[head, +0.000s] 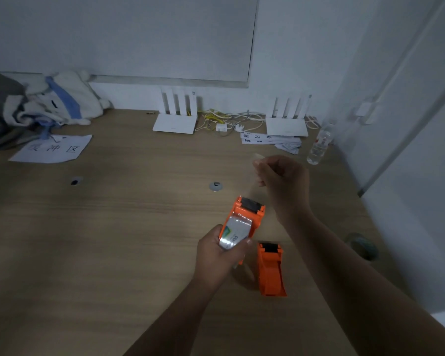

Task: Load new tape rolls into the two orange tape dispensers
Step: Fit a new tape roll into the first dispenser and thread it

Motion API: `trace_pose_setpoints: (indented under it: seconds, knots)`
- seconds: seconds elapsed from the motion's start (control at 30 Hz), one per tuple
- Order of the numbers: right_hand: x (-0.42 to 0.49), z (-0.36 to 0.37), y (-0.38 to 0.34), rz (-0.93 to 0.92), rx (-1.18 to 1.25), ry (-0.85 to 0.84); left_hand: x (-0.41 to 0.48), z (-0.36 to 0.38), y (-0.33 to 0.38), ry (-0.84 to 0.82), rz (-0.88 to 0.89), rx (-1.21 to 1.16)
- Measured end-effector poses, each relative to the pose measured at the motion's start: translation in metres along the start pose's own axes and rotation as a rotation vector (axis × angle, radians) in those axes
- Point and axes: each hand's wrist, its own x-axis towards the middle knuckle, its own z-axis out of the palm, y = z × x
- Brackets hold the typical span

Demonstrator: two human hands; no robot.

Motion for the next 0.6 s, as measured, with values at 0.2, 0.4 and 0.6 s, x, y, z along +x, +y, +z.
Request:
trace_pose_setpoints:
  seconds: [0.2,0.4,0.6]
  knots:
    - [0.024,-0.008,0.021,0.198,0.106,-0.006,-0.009,0.000,0.006,-0.032,0.040,0.001]
    - [0.039,-0.008,0.034,0.371,0.204,-0.171,-0.019,0.006,0.011,-0.007,0.094,-0.097]
    - [0.047,-0.007,0.037,0.450,0.164,-0.216,-0.023,0.009,0.023,0.032,0.136,-0.134]
